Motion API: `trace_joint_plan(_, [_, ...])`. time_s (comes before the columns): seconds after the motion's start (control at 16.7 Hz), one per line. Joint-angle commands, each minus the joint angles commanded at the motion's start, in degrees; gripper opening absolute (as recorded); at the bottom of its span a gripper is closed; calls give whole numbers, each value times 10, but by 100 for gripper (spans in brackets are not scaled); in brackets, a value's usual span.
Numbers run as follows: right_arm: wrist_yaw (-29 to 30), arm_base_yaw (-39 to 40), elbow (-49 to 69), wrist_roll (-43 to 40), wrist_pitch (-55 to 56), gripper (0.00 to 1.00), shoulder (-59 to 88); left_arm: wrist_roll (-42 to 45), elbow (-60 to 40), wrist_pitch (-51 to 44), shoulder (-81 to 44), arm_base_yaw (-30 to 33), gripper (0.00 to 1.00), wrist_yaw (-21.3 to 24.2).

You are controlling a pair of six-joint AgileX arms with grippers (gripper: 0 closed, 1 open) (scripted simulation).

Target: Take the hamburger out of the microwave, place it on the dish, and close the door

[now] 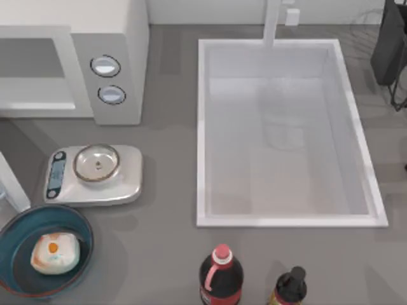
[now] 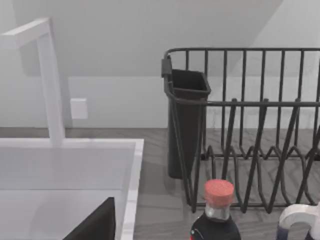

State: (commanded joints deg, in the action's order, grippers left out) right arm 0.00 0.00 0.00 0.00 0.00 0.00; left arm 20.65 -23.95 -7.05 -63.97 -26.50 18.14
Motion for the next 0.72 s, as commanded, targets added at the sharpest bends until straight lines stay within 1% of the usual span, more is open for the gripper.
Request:
trace_joint_plan(0.12, [0, 0, 0, 0, 0, 100, 0, -1, -2, -1, -3, -1, 0, 1])
trace_joint_plan(0.18, [0, 0, 0, 0, 0, 100, 0, -8, -1, -2, -3, 7, 0, -6])
trace_joint_plan(0.3, [0, 0, 0, 0, 0, 100, 0, -38, 2, -3, 1, 37, 0, -36])
trace_joint_plan(0.42, [0, 0, 0, 0, 0, 100, 0, -73, 7, -4, 10, 87, 0, -71])
trace_joint_plan(0.72, [0, 0, 0, 0, 0, 100, 0, -174, 20, -6, 38, 257, 0, -169])
